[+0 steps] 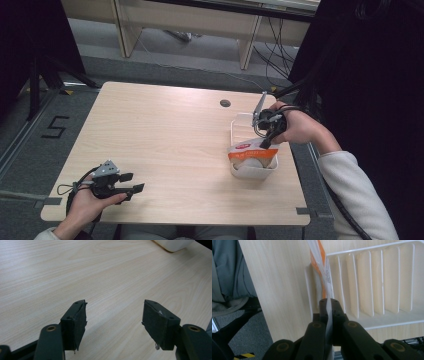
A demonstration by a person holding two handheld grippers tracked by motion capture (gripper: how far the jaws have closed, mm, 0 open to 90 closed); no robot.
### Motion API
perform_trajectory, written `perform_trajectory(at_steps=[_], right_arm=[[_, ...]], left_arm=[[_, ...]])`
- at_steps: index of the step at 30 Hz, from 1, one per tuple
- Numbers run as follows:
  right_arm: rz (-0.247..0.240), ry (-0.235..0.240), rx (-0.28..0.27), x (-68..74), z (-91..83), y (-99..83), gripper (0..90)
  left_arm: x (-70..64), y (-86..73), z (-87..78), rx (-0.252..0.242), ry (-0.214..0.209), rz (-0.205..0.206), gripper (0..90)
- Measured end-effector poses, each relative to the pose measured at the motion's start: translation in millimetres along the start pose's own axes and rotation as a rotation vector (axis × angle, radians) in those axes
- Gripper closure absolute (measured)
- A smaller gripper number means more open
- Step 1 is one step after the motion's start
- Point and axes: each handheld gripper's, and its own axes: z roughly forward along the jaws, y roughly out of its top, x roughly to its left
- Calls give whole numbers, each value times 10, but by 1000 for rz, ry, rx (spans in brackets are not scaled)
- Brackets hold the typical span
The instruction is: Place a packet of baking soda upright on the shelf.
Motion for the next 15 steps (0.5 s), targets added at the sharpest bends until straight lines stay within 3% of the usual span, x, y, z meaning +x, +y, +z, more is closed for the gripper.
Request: perform_trajectory(at_steps=[5,10,15], right_arm=[[-12,3,-9,-18,26,-41,900],[19,-8,8,-6,47,-63,900],[12,-15,17,-27,76,-83,900]], left_arm=[[4,1,-3,5,1,8,353],[0,0,0,1,0,3,353],[0,0,-1,1,0,5,353]])
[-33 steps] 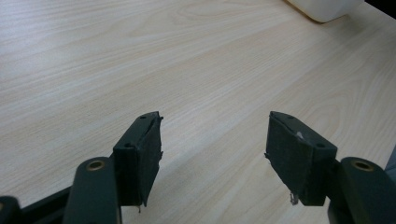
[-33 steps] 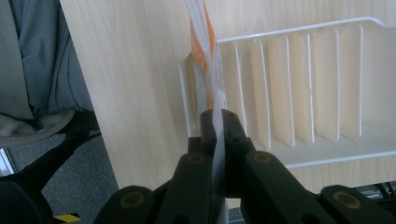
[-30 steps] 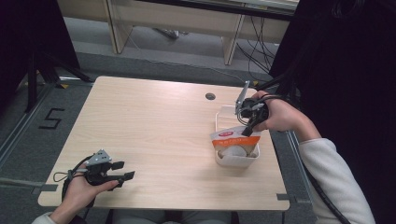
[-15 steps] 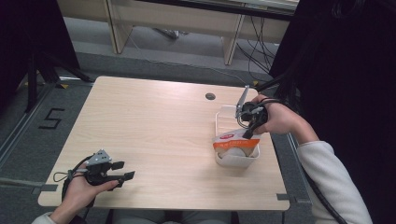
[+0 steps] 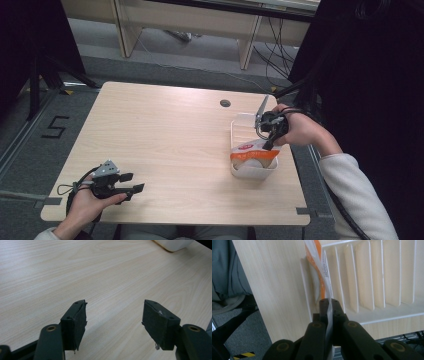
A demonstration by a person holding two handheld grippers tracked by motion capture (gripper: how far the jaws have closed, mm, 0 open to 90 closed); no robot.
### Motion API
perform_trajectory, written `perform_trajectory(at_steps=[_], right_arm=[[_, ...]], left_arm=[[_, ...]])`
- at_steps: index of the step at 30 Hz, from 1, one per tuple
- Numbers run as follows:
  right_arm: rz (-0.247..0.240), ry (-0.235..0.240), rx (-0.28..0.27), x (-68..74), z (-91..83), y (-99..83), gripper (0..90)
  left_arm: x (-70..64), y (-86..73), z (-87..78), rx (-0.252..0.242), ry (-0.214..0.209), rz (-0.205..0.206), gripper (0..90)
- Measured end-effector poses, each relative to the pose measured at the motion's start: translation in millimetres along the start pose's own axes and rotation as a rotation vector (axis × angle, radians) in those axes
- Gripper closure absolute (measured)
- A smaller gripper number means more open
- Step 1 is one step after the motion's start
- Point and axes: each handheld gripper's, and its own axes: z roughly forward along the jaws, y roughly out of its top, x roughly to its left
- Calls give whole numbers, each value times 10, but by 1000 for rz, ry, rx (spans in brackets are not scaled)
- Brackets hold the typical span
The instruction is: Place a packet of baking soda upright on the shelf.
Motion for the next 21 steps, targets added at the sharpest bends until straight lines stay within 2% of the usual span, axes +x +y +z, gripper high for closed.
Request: perform_trajectory(at_steps=[1,2,3,4,6,7,13,15,17,18,21], right_arm=[[7,3,2,-1,8,-4,900],[-7,-1,4,-19,19,-12,900],[22,-4,16,-2,20,-12,900],[29,-8,19,-2,26,-18,900],[16,-5,21,-16,47,-22,900],[23,-22,24,-13,52,-29,900],[16,-14,29,-28,82,-47,900],[48,-26,48,-10,86,-54,900],[4,-17,40,-43,107,-60,900],[25,-18,49,-30,104,-63,900],[38,-25,52,-12,98,-60,900]], left_arm=[[0,0,0,-1,0,-1,353],[1,0,0,1,0,1,353],[1,0,0,1,0,1,353],[3,0,-2,4,0,4,353],[0,0,0,1,0,2,353],[0,0,-1,1,0,2,353],[-2,0,1,1,1,2,353],[-2,1,0,1,1,1,353],[-2,0,1,1,1,1,353],[-2,0,1,1,1,2,353],[-2,1,1,1,1,2,353]])
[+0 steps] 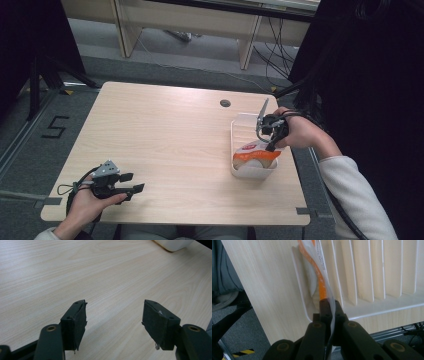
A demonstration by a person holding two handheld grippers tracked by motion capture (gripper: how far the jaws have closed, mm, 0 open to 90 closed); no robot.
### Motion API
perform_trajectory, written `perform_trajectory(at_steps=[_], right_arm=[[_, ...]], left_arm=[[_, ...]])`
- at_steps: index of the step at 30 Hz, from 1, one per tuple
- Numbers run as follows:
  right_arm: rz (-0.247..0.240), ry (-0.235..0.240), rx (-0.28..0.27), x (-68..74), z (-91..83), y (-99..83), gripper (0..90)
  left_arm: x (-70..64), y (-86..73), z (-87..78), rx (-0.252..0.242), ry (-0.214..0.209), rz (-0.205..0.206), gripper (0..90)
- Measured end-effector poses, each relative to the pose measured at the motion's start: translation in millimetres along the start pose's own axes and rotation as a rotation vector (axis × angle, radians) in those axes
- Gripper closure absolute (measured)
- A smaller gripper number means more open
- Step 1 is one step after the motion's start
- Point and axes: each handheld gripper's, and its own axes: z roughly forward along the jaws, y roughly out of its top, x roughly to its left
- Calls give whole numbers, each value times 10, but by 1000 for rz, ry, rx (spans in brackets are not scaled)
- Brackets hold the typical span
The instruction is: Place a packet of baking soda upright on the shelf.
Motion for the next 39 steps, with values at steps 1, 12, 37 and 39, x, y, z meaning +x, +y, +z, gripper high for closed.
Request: perform_trajectory(at_steps=[1,12,37,39], right_arm=[[-3,1,-1,-1,1,-2,900],[-13,-1,-13,9,15,-2,900],[64,3,-366,316,-126,428,453],[31,-2,-385,359,-119,502,454]], left_arm=[[0,0,0,0,0,0,353],[1,0,-1,0,-1,1,353],[1,-1,0,-1,-3,-2,353],[2,-1,-1,-1,-3,-4,353]])
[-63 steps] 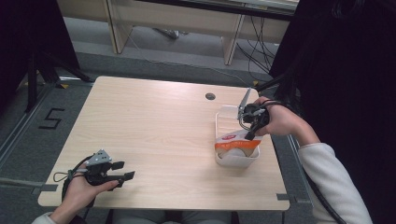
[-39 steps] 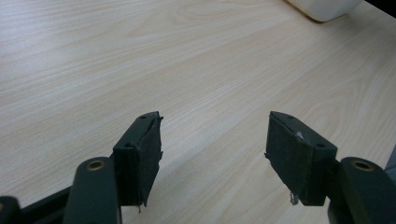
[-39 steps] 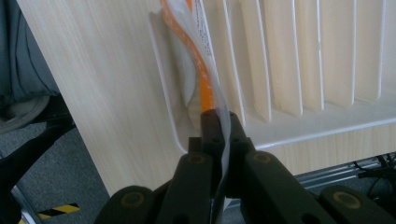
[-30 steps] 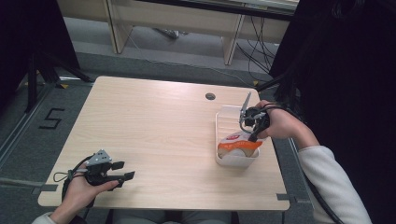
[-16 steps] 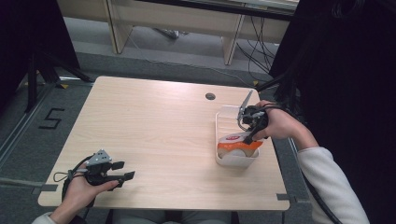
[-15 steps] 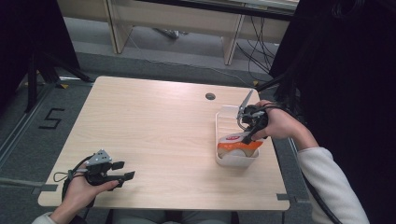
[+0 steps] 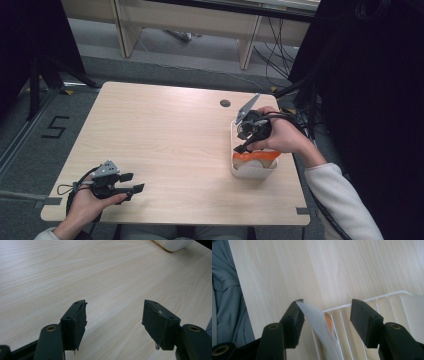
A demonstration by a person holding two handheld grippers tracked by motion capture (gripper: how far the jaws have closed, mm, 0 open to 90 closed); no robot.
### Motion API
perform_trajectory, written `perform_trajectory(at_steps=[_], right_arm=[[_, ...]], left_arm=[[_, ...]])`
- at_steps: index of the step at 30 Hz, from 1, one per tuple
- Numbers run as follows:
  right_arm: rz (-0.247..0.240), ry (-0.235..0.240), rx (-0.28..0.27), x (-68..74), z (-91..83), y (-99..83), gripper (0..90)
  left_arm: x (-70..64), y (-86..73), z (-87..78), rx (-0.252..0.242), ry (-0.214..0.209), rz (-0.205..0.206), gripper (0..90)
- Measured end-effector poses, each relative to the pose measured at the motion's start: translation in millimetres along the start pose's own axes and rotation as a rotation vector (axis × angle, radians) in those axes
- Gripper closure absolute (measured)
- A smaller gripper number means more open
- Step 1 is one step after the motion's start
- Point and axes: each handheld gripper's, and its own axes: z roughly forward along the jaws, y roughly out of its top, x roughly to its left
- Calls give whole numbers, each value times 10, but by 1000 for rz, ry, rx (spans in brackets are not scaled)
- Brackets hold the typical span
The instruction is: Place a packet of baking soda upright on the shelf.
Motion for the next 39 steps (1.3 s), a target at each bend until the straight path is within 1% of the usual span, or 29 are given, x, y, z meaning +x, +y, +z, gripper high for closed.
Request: perform_trajectory(at_steps=[2,3,6,7,9,11,12,13,14,15,16,17,18,19,20,22,23,24,26,28,29,30,32,33,34,35,37,38,39], right_arm=[[11,2,5,24,3,18,456],[-22,1,-9,59,29,75,456],[-24,-1,-7,128,52,134,459],[-54,-2,-10,138,68,159,460],[-38,-4,-3,200,81,199,462],[-83,4,-11,235,110,245,464],[-57,-6,2,288,115,265,465],[-80,1,-7,298,131,281,465],[-73,-6,1,336,141,297,465],[-106,-2,-3,354,161,318,467],[-85,-4,5,397,173,330,467],[-136,-1,-9,404,206,350,468],[-108,-11,9,456,212,357,469],[-152,-5,-5,471,243,376,470],[-138,-4,1,519,258,383,471],[-139,7,13,595,307,393,478],[-157,9,9,612,341,395,481],[-154,15,18,646,373,389,487],[-158,25,19,708,455,366,491],[-142,35,23,785,535,329,494],[-182,33,16,793,586,304,496],[-165,31,12,837,632,272,501],[-203,48,-14,877,767,205,501],[-167,46,-8,929,824,155,502],[-170,57,-7,964,913,103,501],[-138,53,5,1014,970,51,501],[-141,76,-14,1066,1104,-28,501],[-120,78,-6,1098,1138,-58,503],[-138,91,-7,1112,1202,-83,497]], left_arm=[[1,0,-1,1,0,1,353],[1,0,0,1,-1,1,353],[0,0,0,1,-1,3,353],[0,0,-1,0,-1,1,353],[4,1,-3,1,-1,7,353],[0,0,-2,2,-1,3,353],[1,1,-3,1,-1,5,353],[7,2,-6,4,-2,12,353],[3,1,-3,0,-1,6,353],[3,2,-1,-2,-2,6,353],[3,2,-1,-2,-3,7,352],[5,2,-6,3,-3,9,353],[0,1,-5,2,-3,4,352],[2,1,-3,-2,-3,6,352],[-2,1,1,-6,-5,0,352],[4,3,-3,-4,-6,12,352],[4,2,-7,-1,-6,12,352],[6,3,-7,-3,-7,15,352],[-5,0,-4,-5,-7,-5,351],[-9,3,-6,-8,-10,-3,351],[-9,5,-9,-10,-16,3,351],[-7,8,-9,-15,-20,17,350],[-24,16,-9,-10,-26,10,349],[-23,16,-7,-14,-32,20,349],[-22,18,-8,-14,-37,26,348],[-25,17,-6,-19,-37,26,348],[-34,22,-2,-24,-41,22,346],[-38,23,-1,-22,-42,21,345],[-46,27,4,-25,-43,17,343]])
